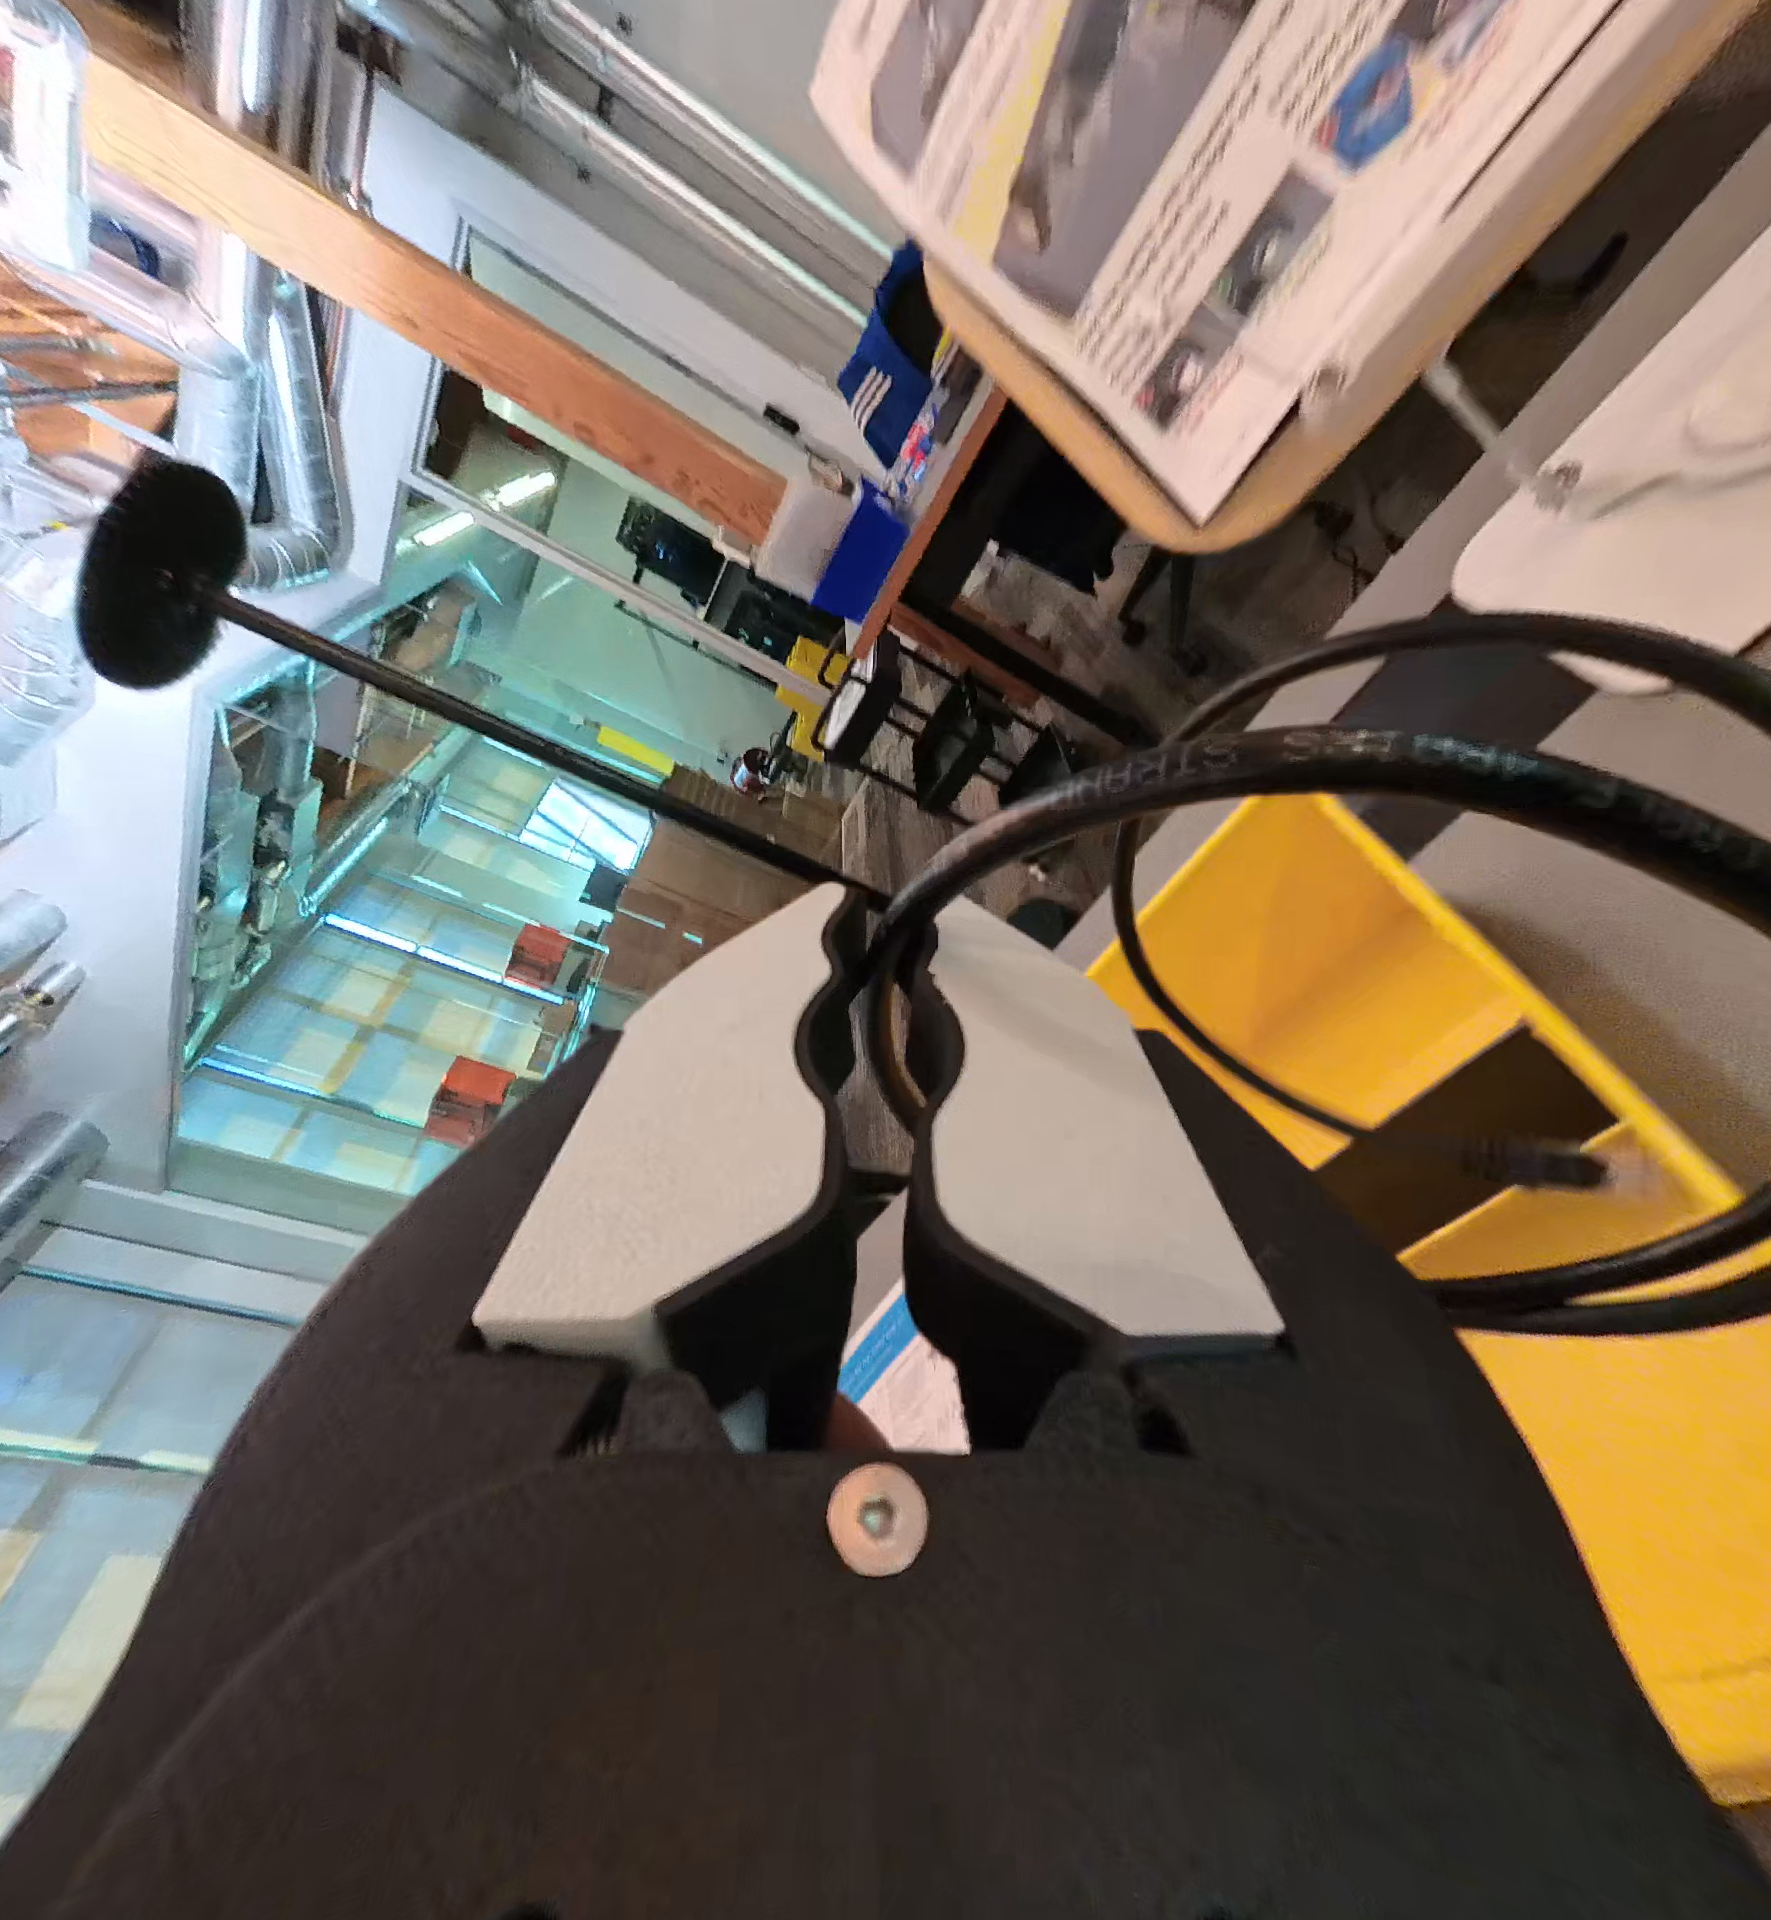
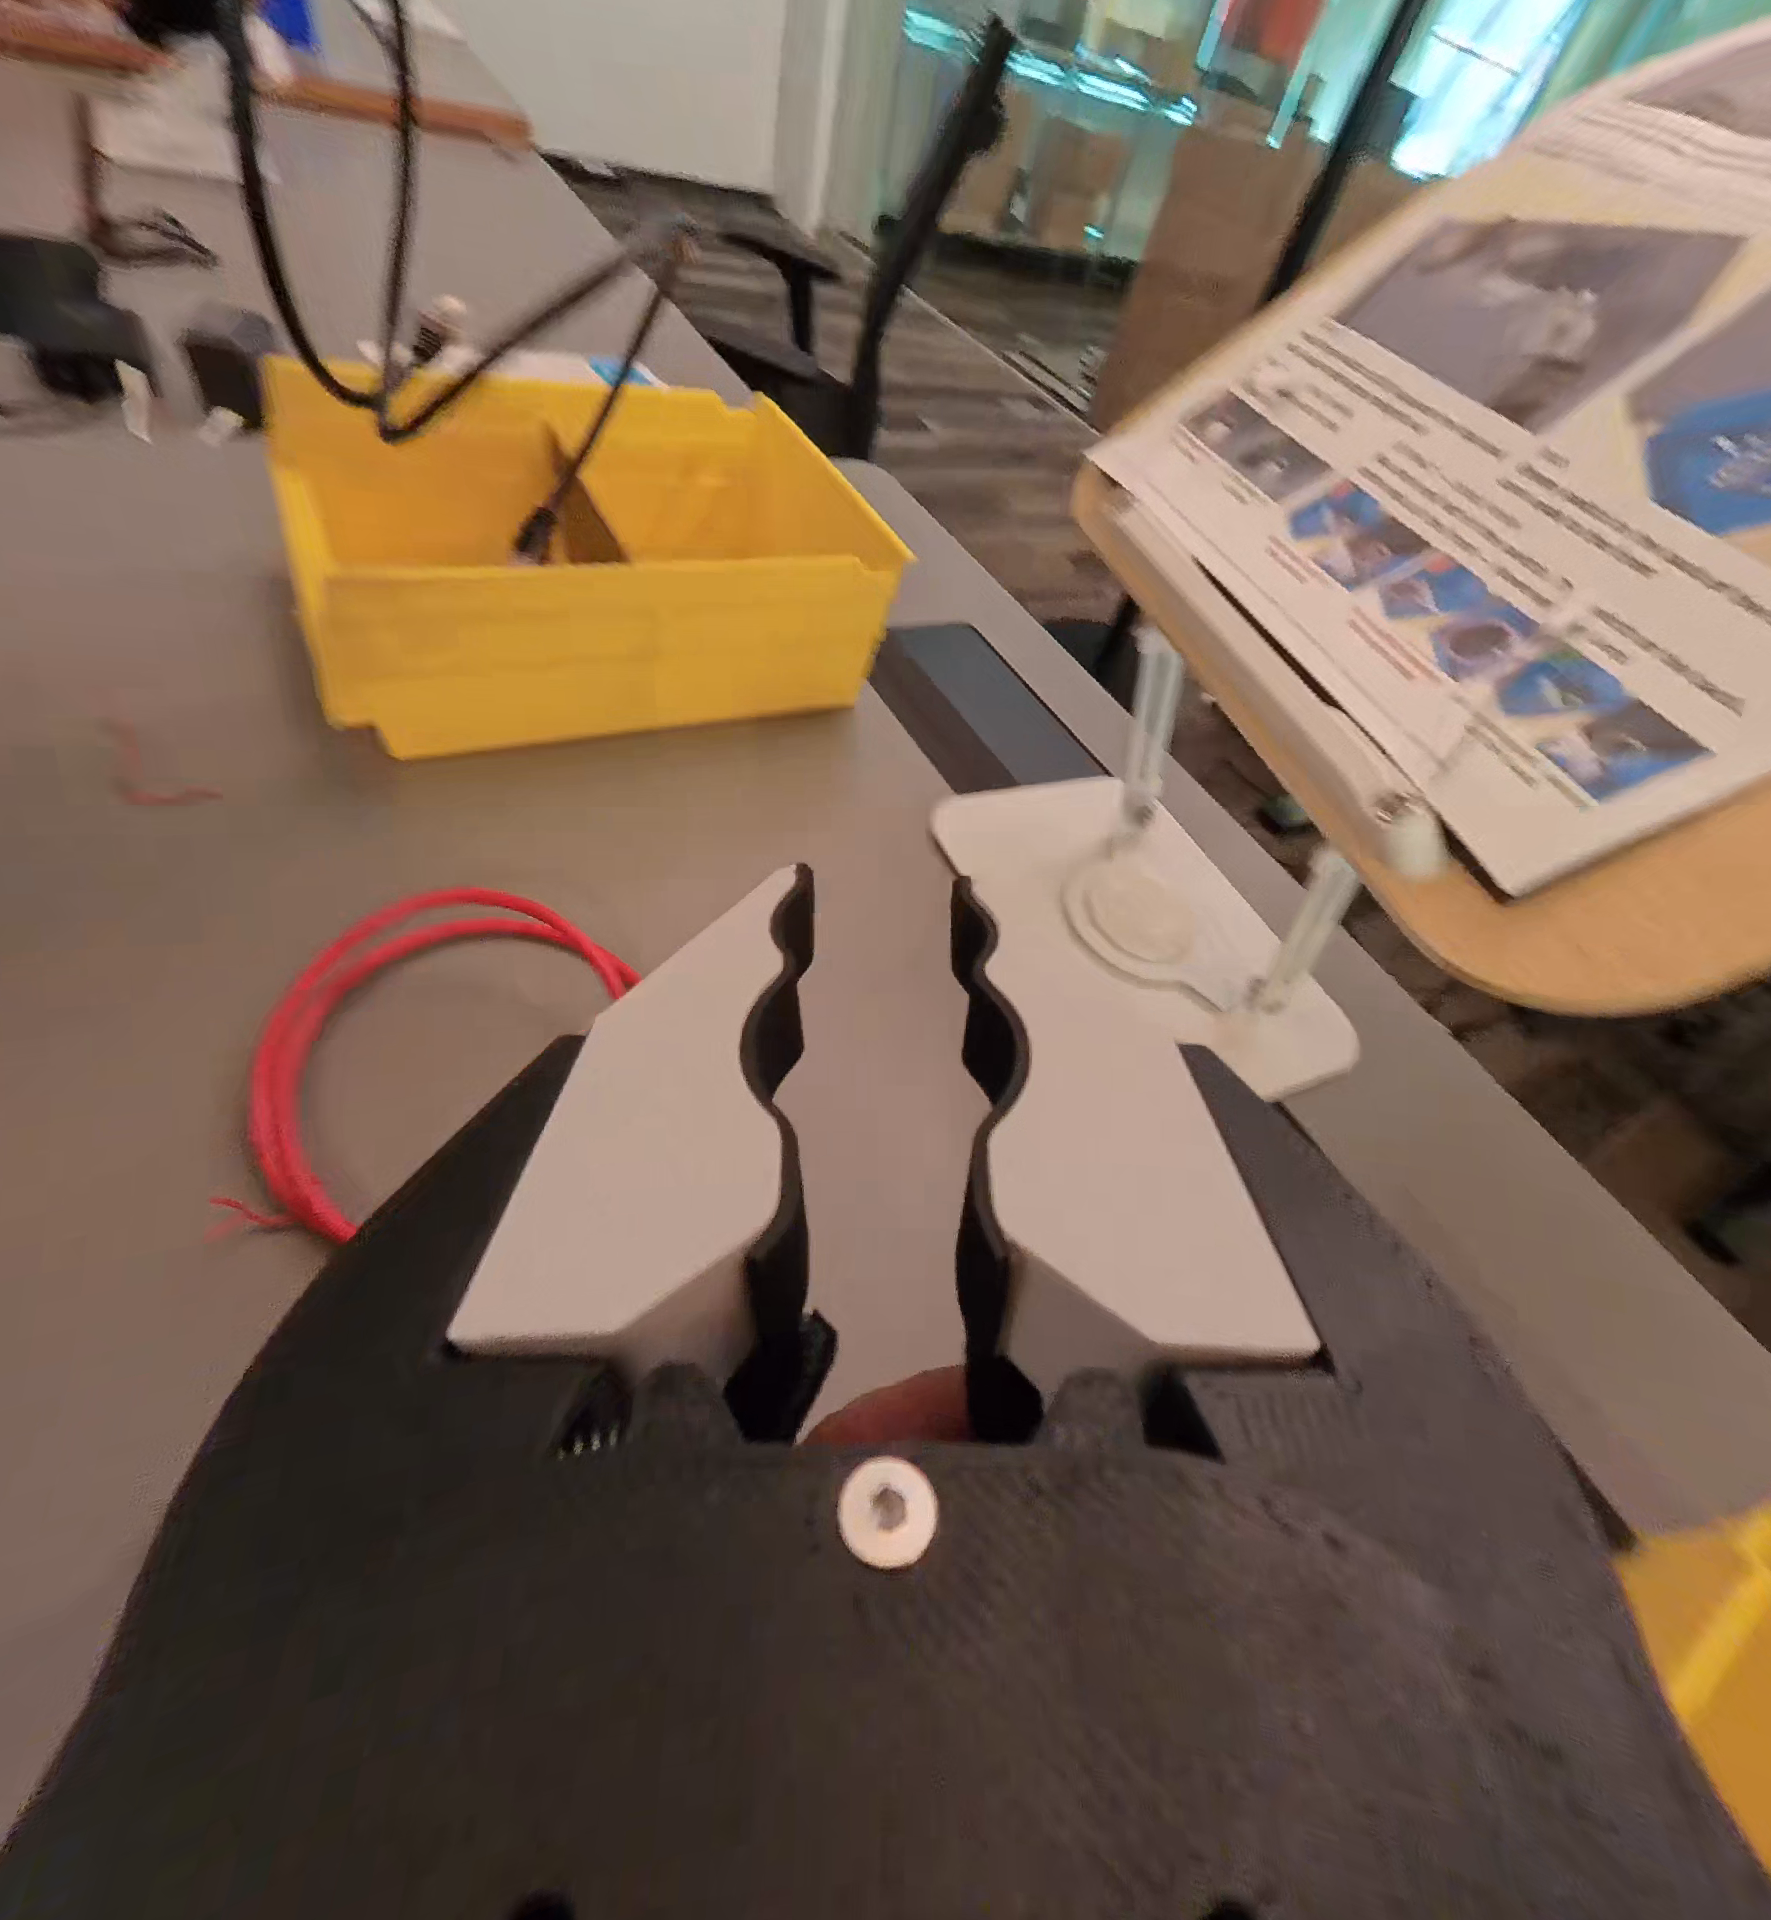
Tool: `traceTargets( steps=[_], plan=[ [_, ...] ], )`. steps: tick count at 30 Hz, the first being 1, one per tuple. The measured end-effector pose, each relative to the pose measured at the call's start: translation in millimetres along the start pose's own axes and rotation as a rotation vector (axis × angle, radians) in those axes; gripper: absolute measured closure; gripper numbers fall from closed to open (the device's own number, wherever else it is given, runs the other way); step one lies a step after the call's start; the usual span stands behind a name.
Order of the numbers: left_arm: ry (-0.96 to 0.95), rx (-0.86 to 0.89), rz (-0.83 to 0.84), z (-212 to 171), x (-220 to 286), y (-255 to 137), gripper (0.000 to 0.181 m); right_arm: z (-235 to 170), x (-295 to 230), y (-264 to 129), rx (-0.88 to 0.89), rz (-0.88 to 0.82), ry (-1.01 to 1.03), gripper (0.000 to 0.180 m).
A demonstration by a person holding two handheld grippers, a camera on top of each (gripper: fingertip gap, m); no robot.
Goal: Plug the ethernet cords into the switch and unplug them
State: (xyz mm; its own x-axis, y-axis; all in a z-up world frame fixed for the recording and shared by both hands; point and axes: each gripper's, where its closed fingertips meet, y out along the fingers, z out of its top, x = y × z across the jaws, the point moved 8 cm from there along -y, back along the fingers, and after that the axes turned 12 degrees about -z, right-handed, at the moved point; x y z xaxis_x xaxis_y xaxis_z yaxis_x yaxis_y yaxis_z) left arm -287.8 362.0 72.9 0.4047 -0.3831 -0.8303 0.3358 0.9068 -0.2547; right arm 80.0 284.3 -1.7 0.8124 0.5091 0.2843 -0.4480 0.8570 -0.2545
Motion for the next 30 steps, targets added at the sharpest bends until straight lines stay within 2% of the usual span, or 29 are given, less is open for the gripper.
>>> traceTargets(
  steps=[5, 9, 11, 13, 15, 17, 19, 20, 27, 29, 30],
  plan=[
    [0.031, 0.055, -0.036, 62.2, 14.6, -13.8, 0.176, 22.8, -46.0, 8.5, 0.094, 0.257, 0.11, 0.131],
    [0.069, 0.099, -0.075, 107.9, 40.5, -16.1, 0.176, 25.7, -84.7, 24.3, 0.016, 0.428, 0.225, 0.105],
    [0.086, 0.112, -0.097, 126.8, 54.9, -14.9, 0.176, 19.7, -101.0, 33.6, -0.045, 0.461, 0.235, 0.092],
    [0.105, 0.122, -0.098, 140.9, 67.2, -11.9, 0.176, 17.7, -113.8, 37.7, -0.062, 0.518, 0.259, 0.09],
    [0.092, 0.127, -0.121, 149.3, 78.1, -6.6, 0.176, 26.9, -118.3, 35.2, 0.022, 0.575, 0.333, 0.097],
    [0.068, 0.135, -0.155, 154.7, 88.6, -1.9, 0.176, 35.4, -111.4, 34.2, 0.095, 0.537, 0.394, 0.117],
    [0.041, 0.142, -0.193, 159.1, 97.9, 0.3, 0.176, 36.9, -104.0, 32.9, 0.132, 0.475, 0.384, 0.154],
    [0.032, 0.144, -0.213, 160.8, 101.8, 0.8, 0.175, 35.3, -101.6, 32.4, 0.129, 0.449, 0.354, 0.178],
    [0.015, 0.113, -0.343, 150.2, 113.5, 2.2, 0.171, 25.8, -85.0, 24.6, 0.041, 0.372, 0.119, 0.18],
    [0.073, 0.145, -0.415, 143.1, 121.6, -0.7, 0.156, 21.8, -83.2, 18.1, -0.014, 0.379, -0.005, 0.18],
    [0.12, 0.193, -0.439, 141.3, 126.8, -3.8, 0.137, 18.6, -81.9, 15.1, -0.055, 0.37, -0.073, 0.18]
  ],
)
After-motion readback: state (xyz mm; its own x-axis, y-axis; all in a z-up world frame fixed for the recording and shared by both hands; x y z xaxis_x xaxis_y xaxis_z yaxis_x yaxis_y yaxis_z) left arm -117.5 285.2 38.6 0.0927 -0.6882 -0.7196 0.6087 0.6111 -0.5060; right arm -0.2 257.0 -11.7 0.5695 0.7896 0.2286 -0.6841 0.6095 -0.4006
